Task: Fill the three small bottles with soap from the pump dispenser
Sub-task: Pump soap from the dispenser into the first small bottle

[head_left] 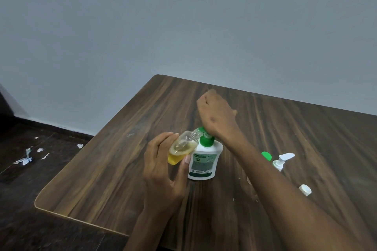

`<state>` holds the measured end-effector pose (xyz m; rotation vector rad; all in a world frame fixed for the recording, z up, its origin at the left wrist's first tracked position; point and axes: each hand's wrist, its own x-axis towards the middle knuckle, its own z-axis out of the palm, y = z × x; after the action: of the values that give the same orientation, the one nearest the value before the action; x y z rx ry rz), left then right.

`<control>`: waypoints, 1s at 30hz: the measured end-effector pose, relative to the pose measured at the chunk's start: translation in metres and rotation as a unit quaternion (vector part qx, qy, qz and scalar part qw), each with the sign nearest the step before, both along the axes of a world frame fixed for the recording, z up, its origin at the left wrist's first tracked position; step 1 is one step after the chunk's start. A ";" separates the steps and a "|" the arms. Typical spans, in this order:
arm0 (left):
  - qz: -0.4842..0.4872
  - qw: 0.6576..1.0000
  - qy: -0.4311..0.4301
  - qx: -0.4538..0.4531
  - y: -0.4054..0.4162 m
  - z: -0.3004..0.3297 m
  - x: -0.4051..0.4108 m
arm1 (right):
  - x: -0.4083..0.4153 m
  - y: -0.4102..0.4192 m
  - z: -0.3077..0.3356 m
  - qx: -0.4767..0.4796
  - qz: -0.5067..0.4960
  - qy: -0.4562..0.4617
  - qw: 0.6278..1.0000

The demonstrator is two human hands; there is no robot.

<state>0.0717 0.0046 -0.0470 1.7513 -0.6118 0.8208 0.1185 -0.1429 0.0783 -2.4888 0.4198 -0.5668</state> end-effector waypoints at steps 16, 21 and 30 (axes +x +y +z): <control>-0.003 1.000 -0.002 0.007 0.000 -0.001 0.000 | -0.005 0.002 0.005 0.005 0.007 0.021 1.000; -0.005 1.000 0.003 0.006 0.000 -0.002 0.001 | -0.005 0.002 0.007 0.001 0.008 0.003 1.000; -0.006 1.000 0.005 0.007 0.000 -0.002 0.001 | -0.004 0.002 0.002 0.007 -0.005 0.019 1.000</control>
<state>0.0729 0.0051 -0.0492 1.7625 -0.6223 0.8013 0.1142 -0.1414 0.0801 -2.4893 0.4491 -0.5207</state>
